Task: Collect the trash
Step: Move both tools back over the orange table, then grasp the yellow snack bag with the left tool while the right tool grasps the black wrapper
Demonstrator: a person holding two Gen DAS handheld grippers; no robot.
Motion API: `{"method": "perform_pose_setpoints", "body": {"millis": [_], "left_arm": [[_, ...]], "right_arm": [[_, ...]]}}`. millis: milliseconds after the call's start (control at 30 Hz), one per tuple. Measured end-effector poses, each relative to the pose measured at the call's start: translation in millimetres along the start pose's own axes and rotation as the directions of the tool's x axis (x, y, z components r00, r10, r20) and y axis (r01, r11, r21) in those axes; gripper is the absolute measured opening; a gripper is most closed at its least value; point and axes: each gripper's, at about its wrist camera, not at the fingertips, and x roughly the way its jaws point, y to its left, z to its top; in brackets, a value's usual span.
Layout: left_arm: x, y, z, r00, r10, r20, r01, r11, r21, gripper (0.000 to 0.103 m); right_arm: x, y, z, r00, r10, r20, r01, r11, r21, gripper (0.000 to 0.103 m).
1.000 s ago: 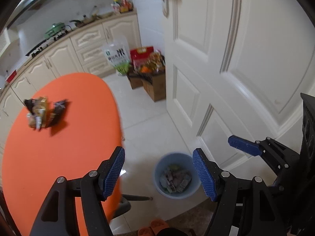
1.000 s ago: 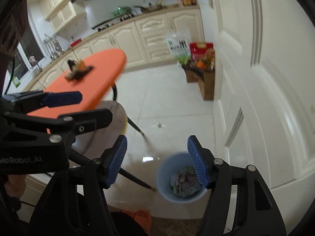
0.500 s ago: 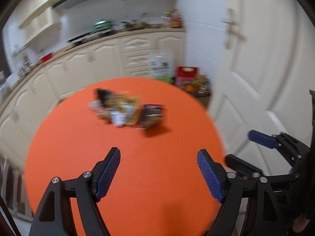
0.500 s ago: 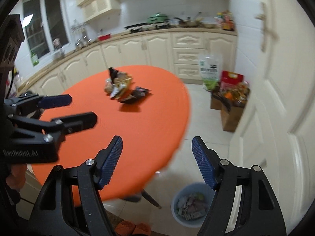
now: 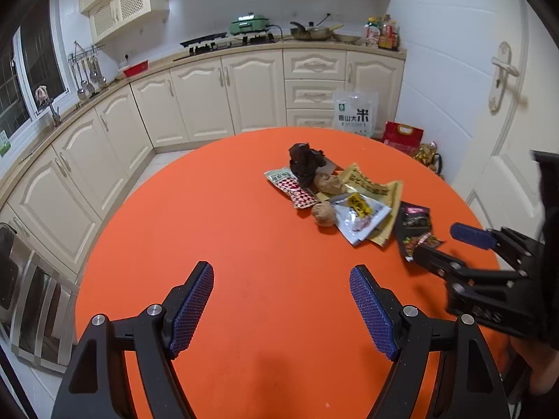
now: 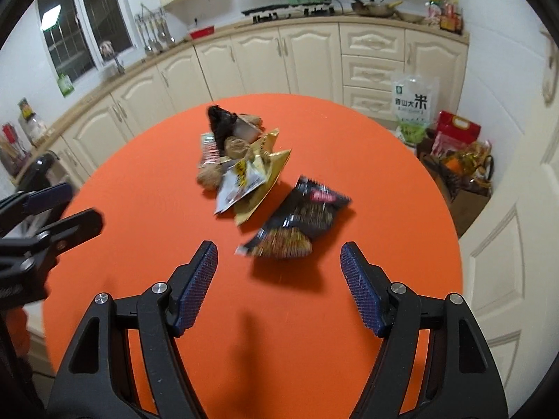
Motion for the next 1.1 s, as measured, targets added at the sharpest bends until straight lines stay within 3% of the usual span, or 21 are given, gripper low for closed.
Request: {"method": "perform_pose_setpoints", "body": {"millis": [133,167,200,233,267,333,467,633,800,933,1033,1100], "left_arm": [[17.3,3.7,14.7,1.000,-0.013,-0.010,0.013,1.000,-0.003,0.077],[20.7,5.7,16.9,1.000,-0.014,-0.014,0.014,1.000,-0.003,0.077],[24.9,8.5,19.9,1.000,-0.017,-0.018,0.017,1.000,0.000,0.077],[27.8,7.6,22.0,1.000,-0.017,-0.023,0.017,1.000,0.001,0.077],[32.2,5.9,24.9,1.000,-0.016,-0.027,0.016,1.000,0.001,0.077],[38.1,0.3,30.3,0.999,-0.022,-0.031,0.022,1.000,0.003,0.077],[46.3,-16.9,41.5,0.999,-0.036,-0.037,0.036,0.999,0.012,0.077],[64.6,-58.6,59.8,0.999,-0.025,-0.037,0.028,0.997,0.068,0.077],[94.4,-97.2,76.9,0.998,0.061,-0.022,-0.057,0.987,0.150,0.077],[120.4,-119.1,83.3,0.995,0.091,-0.041,-0.081,0.978,0.191,0.077],[137.3,-130.4,87.0,0.991,0.123,-0.056,-0.109,0.971,0.211,0.076],[146.4,-134.4,88.7,0.989,0.130,-0.072,-0.111,0.969,0.219,0.070]], "right_arm": [[24.3,-2.6,5.7,0.998,-0.028,-0.050,0.027,0.999,-0.020,0.067],[27.8,-1.3,4.6,0.998,-0.033,-0.061,0.031,0.999,-0.042,0.058],[27.4,0.8,4.3,0.997,-0.053,-0.054,0.049,0.996,-0.070,0.055],[28.0,1.7,2.7,0.996,-0.069,-0.055,0.063,0.993,-0.102,0.042],[25.9,-0.2,2.5,0.996,-0.071,-0.052,0.065,0.992,-0.110,0.035],[24.0,-7.3,2.6,0.997,-0.057,-0.049,0.051,0.993,-0.111,0.026],[17.5,-23.6,-0.5,1.000,-0.007,-0.026,0.005,0.995,-0.099,0.018],[6.3,-47.9,-4.0,1.000,0.014,0.007,-0.014,0.998,-0.066,0.017],[6.9,-69.1,-4.8,0.999,0.047,0.014,-0.047,0.998,-0.032,0.017],[8.5,-82.2,-6.7,0.994,0.104,0.018,-0.104,0.995,0.002,0.017],[8.7,-85.6,-6.2,0.994,0.105,0.020,-0.104,0.995,-0.003,0.017],[9.9,-86.8,-5.8,0.994,0.112,0.019,-0.112,0.994,-0.005,0.017]]}}
